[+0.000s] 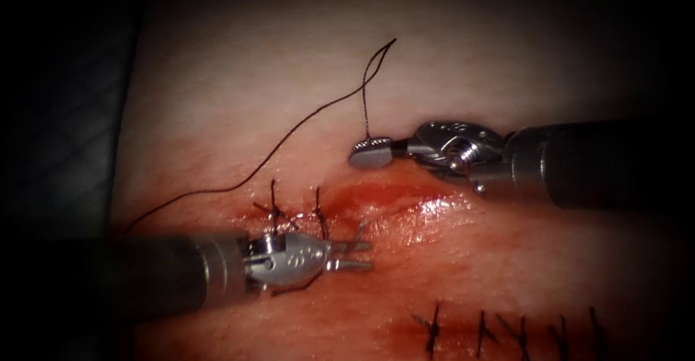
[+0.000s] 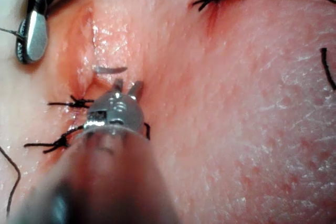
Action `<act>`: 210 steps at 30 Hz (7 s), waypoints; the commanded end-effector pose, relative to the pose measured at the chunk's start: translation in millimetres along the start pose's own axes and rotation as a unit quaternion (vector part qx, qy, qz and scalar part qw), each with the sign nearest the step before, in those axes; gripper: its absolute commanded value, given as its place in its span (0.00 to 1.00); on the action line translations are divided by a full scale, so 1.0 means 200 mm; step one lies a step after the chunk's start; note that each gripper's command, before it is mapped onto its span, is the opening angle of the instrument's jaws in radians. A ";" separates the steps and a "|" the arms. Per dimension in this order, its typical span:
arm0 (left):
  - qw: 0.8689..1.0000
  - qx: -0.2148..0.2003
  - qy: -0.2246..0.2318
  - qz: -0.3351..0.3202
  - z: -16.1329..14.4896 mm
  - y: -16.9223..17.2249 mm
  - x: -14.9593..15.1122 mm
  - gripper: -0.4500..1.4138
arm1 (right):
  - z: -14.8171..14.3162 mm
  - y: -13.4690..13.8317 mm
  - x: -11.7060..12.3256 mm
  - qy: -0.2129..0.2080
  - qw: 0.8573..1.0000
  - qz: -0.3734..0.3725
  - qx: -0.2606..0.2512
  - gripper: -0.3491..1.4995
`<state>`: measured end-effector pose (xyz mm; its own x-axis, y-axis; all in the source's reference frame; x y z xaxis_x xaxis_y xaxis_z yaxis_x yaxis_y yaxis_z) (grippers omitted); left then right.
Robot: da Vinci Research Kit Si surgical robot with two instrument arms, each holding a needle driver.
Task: Wound Closure
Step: With the right end-effector, throw the needle through the top of the incision, then grasp the needle near the tip with the left gripper and pull it through the skin, then hand the needle back to the right driver, then open the cut using the left grasper.
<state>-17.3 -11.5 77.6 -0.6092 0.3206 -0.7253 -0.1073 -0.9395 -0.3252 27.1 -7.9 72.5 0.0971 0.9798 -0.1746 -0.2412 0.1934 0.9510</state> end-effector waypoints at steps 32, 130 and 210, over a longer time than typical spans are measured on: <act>0.969 0.094 0.084 0.210 0.011 -0.008 0.023 0.35 | -0.027 0.019 0.015 0.130 0.985 -0.095 0.057 0.85; 0.920 0.076 0.273 0.273 -0.042 -0.018 0.065 0.00 | -0.042 -0.013 -0.010 0.143 0.980 0.109 0.089 0.90; 0.991 -0.051 -0.115 0.054 -0.010 -0.033 0.035 0.00 | -0.029 -0.016 0.002 0.221 0.968 -0.117 0.011 0.00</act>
<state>-19.0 -3.2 73.6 -0.7978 0.1620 -0.5807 0.0521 -0.9411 -0.3342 21.7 -7.8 67.4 -0.2734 0.8321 -0.4825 -0.2411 0.4263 0.8718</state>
